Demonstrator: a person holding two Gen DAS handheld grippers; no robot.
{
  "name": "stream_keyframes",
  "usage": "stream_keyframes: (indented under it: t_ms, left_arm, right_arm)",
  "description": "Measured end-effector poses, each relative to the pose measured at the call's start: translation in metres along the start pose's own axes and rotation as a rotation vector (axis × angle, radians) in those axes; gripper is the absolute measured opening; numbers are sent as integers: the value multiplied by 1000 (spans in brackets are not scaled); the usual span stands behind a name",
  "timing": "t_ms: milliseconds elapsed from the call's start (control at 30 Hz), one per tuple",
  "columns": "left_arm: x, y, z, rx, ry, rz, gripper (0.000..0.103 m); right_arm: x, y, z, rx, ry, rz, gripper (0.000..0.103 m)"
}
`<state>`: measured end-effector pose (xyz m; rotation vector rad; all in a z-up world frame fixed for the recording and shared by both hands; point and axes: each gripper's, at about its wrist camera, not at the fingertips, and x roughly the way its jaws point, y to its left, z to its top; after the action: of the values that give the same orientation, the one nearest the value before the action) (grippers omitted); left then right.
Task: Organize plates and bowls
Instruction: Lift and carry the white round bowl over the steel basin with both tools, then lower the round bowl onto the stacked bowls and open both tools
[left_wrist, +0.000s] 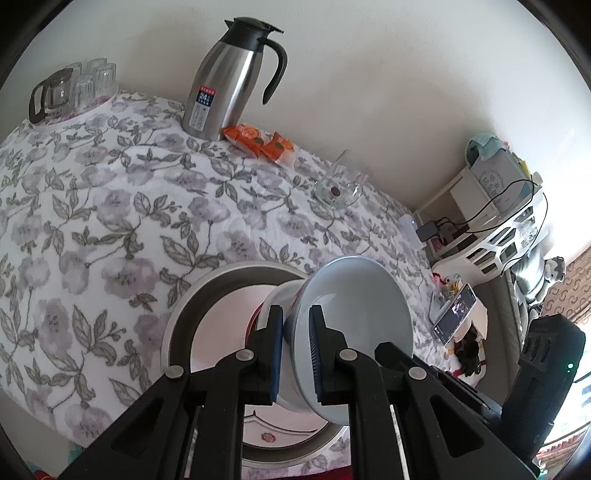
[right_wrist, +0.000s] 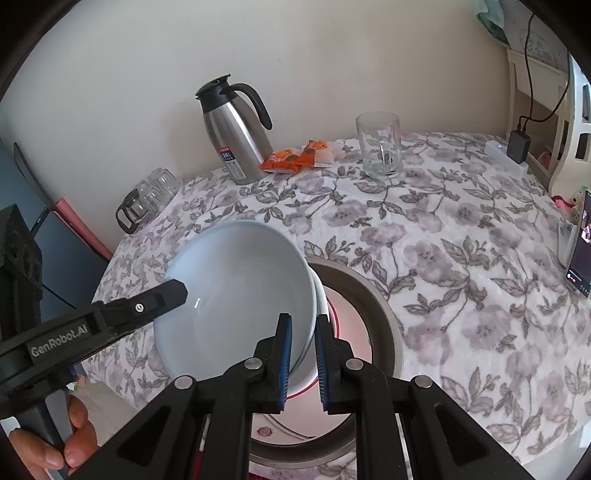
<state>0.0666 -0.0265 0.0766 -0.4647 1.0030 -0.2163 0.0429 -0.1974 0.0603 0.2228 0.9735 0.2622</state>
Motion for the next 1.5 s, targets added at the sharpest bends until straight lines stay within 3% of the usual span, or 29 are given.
stream_keyframes:
  t_ms: [1200, 1300, 1500]
  left_arm:
    - [19, 6, -4, -20, 51, 45, 12]
    - [18, 5, -3, -17, 45, 46, 12]
    - [18, 4, -3, -14, 42, 48, 12]
  right_arm:
    - [8, 0, 1, -2, 35, -29, 18]
    - [4, 0, 3, -8, 14, -24, 25]
    - [2, 4, 3, -26, 11, -22, 27]
